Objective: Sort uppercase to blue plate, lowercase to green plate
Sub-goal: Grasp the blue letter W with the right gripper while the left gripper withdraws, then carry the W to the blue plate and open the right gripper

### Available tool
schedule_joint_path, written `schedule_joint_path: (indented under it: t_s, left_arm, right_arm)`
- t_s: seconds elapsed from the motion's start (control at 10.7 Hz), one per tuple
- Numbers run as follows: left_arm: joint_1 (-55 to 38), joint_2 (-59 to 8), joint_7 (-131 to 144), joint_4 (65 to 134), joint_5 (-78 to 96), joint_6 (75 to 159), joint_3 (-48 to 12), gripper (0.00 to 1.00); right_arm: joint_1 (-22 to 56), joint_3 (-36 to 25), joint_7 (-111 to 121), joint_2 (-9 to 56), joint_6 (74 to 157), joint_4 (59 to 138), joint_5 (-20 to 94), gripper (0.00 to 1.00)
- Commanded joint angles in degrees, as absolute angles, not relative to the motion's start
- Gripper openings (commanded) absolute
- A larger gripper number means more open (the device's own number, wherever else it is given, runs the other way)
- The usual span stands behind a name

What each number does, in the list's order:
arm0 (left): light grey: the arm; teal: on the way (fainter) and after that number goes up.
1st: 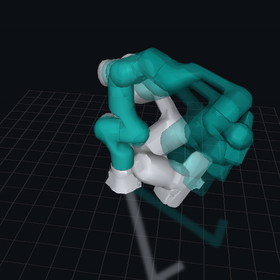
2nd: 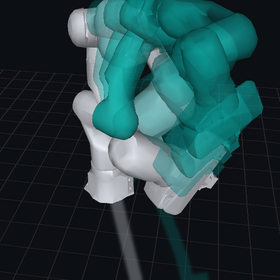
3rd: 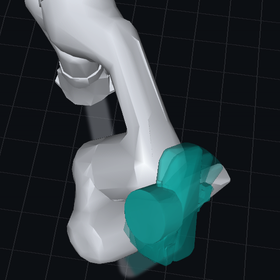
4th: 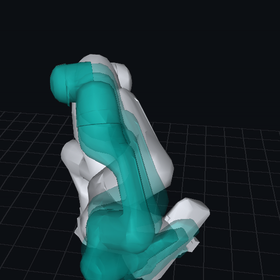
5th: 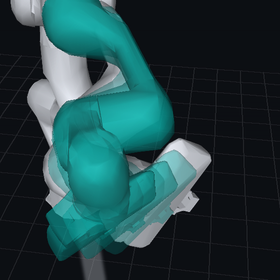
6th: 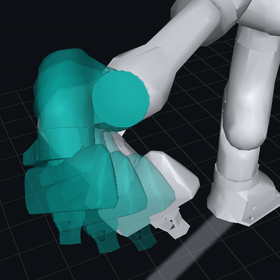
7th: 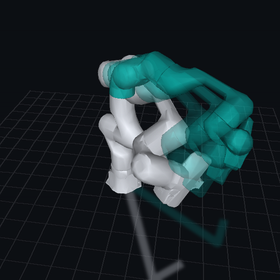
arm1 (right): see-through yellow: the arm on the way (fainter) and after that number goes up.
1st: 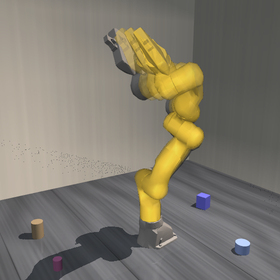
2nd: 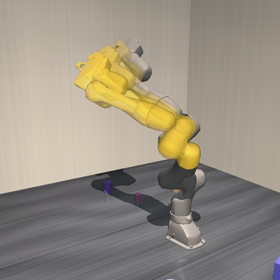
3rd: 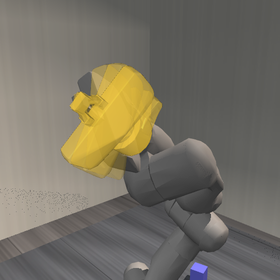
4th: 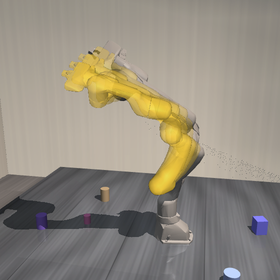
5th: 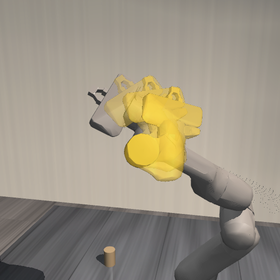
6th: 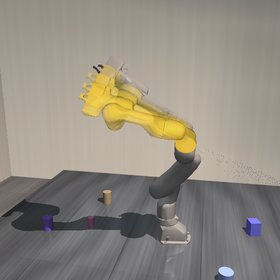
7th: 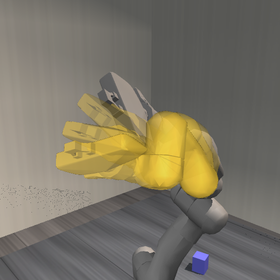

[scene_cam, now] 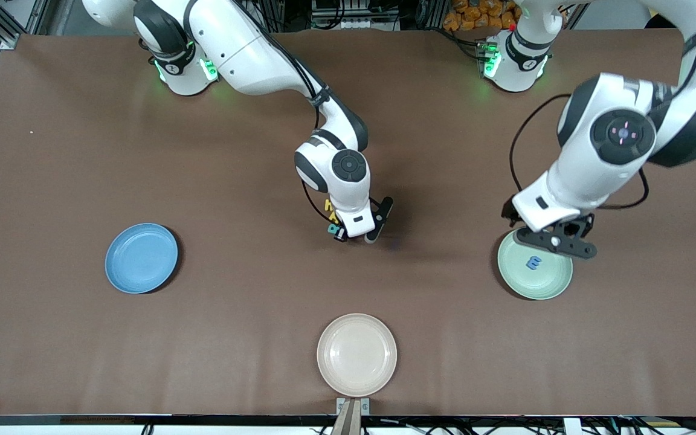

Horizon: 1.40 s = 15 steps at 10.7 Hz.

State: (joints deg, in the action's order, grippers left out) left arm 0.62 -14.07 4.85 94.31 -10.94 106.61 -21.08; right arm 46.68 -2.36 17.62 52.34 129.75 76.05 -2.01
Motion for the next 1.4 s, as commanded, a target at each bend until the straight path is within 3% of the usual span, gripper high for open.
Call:
schedule_joint_path:
  t_s: [0.0, 0.28, 0.56, 0.93, 1.31]
  left_arm:
    - [-1.31, -10.3, 4.48, 95.01, -5.55, 104.25, -16.53, 1.0]
    - [-3.51, -6.25, 4.57, 94.92, -3.96, 102.14, -12.49, 1.0]
    - [-2.82, -2.65, 4.66, 94.92, -2.73, 99.94, -12.3, 1.0]
    - [-2.81, -1.93, 4.04, 93.16, -0.53, 97.03, -9.93, 1.0]
    - [-2.9, -1.14, 3.96, 92.81, -0.53, 95.54, -10.02, 1.0]
  right_arm:
    - [46.23, -2.72, 16.97, 51.25, 127.19, 76.11, -2.55, 0.0]
    - [44.04, -2.81, 10.4, 49.75, 122.19, 75.06, -2.29, 0.0]
    - [41.5, -2.81, 4.32, 46.95, 115.51, 74.18, -2.29, 0.0]
    - [33.5, -2.73, -6.21, 41.32, 105.66, 74.7, -2.46, 0.0]
    - [26.3, -3.96, -3.27, 32.28, 113.17, 88.72, -5.52, 0.0]
